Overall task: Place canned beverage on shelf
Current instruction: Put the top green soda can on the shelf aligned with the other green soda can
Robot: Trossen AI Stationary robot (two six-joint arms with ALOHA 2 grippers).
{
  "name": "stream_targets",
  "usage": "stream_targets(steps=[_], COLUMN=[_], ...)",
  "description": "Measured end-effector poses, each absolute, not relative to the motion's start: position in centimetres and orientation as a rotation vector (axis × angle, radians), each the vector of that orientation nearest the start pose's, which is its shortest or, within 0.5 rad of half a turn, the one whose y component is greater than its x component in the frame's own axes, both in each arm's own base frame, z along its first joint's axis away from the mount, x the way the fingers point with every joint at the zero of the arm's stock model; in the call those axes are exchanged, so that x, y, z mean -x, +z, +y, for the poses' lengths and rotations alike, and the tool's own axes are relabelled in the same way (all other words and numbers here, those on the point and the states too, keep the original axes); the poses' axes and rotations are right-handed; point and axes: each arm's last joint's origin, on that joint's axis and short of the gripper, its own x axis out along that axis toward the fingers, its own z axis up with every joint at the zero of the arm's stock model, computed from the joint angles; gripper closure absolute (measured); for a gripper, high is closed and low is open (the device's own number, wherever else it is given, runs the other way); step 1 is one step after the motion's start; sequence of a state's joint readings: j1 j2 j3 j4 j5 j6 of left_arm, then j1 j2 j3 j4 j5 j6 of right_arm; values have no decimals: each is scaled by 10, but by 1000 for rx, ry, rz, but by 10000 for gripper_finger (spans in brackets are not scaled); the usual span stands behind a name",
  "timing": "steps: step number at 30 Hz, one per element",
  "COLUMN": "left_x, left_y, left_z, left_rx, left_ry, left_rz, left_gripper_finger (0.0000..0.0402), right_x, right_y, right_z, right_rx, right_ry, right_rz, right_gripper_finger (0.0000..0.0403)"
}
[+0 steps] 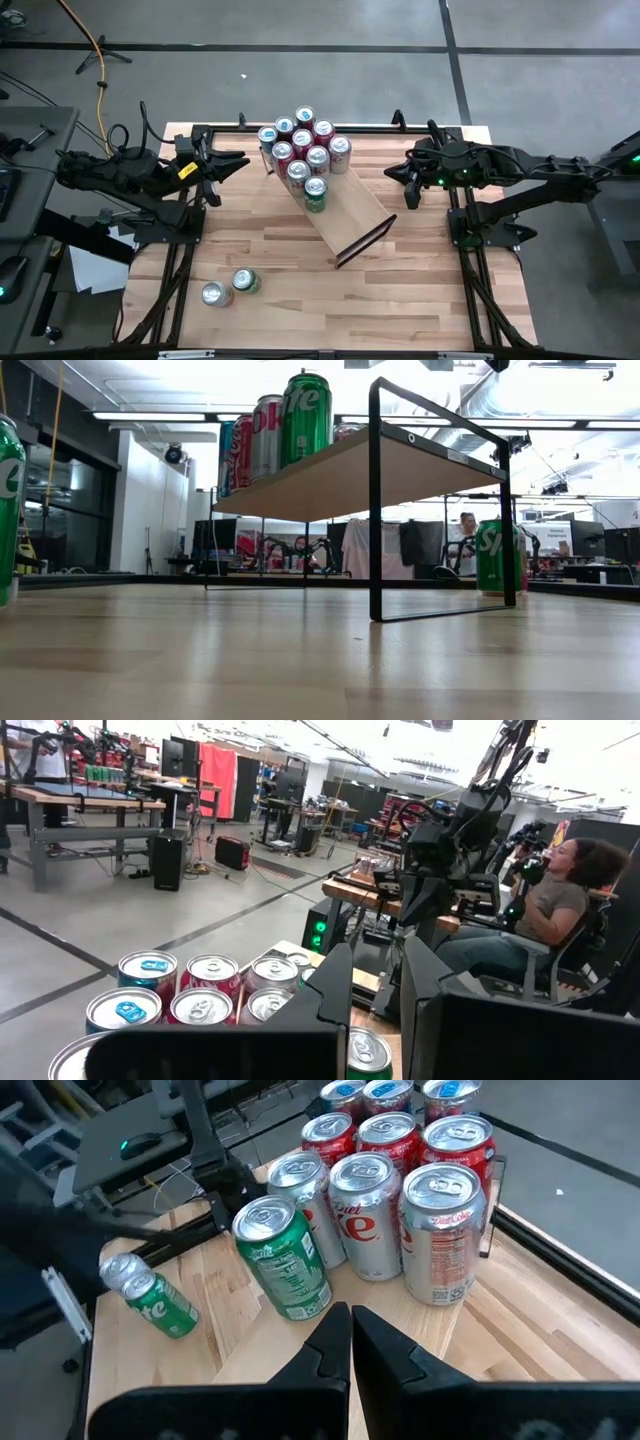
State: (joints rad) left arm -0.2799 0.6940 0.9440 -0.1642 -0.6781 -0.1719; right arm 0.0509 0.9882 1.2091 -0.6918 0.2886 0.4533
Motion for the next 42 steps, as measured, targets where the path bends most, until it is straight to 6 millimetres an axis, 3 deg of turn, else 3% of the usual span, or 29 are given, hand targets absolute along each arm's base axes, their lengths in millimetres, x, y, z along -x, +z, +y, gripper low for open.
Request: stream_targets(steps=[4,7,15,21,31,42], left_x=[-130,-129,-130,-130,-130,-129], left_y=[399,399,399,399,399,399], left_z=[-18,-18,-18,-18,-18,-18], left_rx=[209,210,210,210,220,219], left_ry=[390,390,390,390,389,388], left_rz=[-111,-111,-111,-111,-113,-113], left_gripper_finger=[401,401,401,401,401,401], right_x=[-182,-175,-150,-157,-183,-201], right_y=[389,380,352,340,299,271], right_z=[-9,-19,-48,-75,-127,-141], right_rx=[-462,-500,-599,-641,-767,-795], right_ry=[-508,-617,-957,-1095,-1293,-1250], right_rz=[390,467,776,842,1023,1188], right_gripper_finger=[393,361,191,100,80,80])
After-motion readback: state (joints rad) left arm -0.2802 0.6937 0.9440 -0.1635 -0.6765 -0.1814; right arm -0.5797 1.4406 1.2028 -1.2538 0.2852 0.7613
